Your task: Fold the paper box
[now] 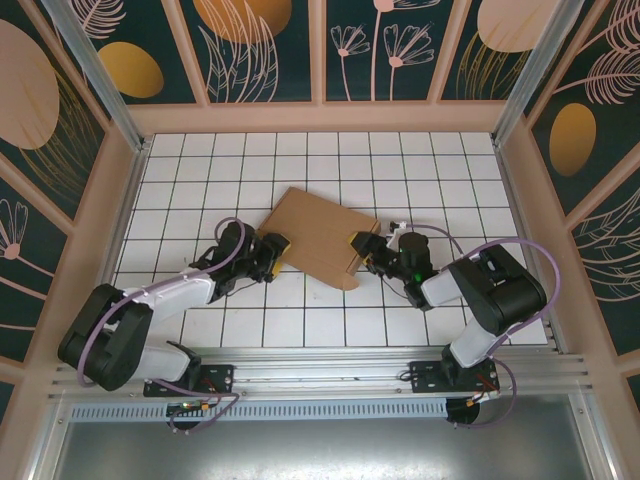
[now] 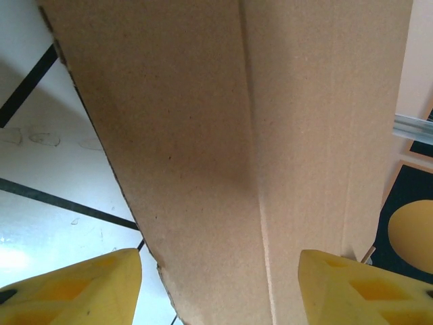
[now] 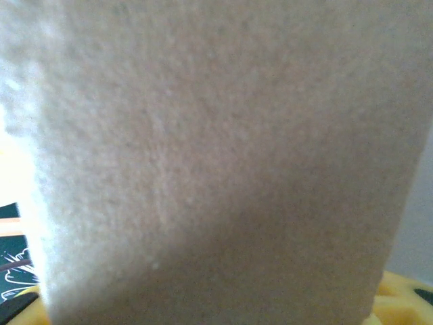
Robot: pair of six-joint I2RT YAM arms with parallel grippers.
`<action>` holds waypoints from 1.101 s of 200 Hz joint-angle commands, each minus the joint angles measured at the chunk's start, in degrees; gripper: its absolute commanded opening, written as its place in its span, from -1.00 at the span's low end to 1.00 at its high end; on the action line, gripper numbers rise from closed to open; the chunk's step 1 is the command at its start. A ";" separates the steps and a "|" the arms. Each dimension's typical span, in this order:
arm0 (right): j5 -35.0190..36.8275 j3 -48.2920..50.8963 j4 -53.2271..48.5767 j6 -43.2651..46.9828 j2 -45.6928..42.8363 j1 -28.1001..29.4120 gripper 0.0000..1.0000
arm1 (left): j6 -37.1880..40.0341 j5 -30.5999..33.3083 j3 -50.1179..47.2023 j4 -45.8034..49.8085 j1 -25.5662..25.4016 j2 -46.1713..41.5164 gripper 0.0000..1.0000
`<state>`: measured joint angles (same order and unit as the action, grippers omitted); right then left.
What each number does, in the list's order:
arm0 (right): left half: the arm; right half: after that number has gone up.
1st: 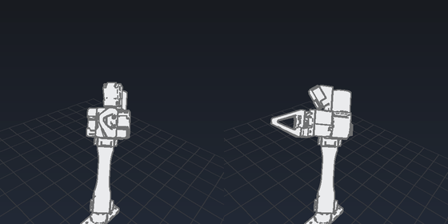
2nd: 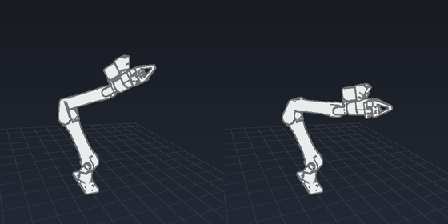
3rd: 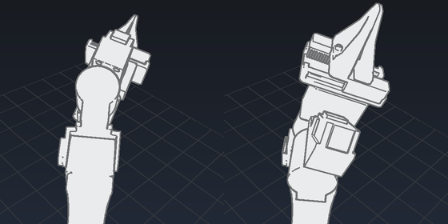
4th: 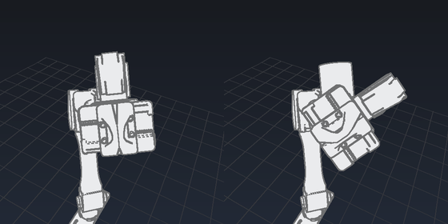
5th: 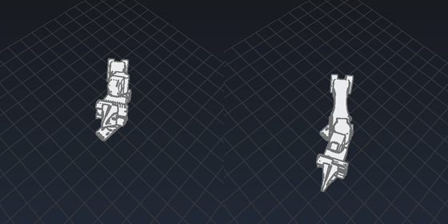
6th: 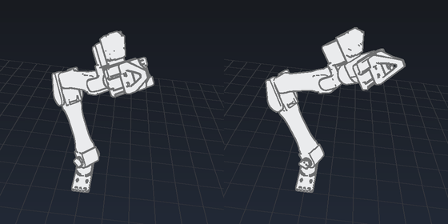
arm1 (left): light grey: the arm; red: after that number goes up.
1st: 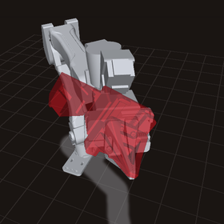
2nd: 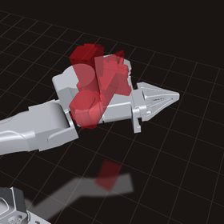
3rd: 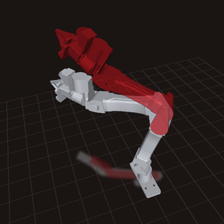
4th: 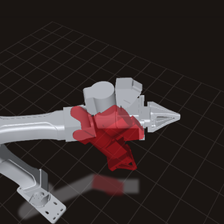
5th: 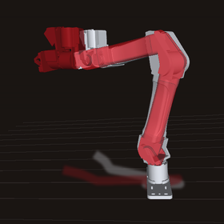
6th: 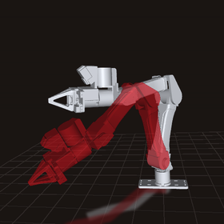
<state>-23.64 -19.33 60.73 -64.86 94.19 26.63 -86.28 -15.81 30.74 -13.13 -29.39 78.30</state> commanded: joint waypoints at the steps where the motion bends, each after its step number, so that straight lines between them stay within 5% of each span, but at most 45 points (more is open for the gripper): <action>1: 3.28 1.00 -4.76 3.01 0.39 0.55 -0.31 | -0.20 0.30 2.74 1.45 -0.31 -0.98 0.23; 70: 3.29 -0.43 -7.53 4.96 0.66 0.64 -0.30 | 1.68 2.95 6.73 16.94 -0.30 -9.45 0.29; 220: 1.96 -1.14 -5.41 3.78 3.61 1.82 -0.30 | 2.05 1.25 12.27 8.97 -0.29 7.54 0.24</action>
<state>-23.40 -20.32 60.03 -63.37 94.96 27.09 -84.71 -14.48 41.08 -0.51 -29.39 82.19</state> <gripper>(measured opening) 0.527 0.625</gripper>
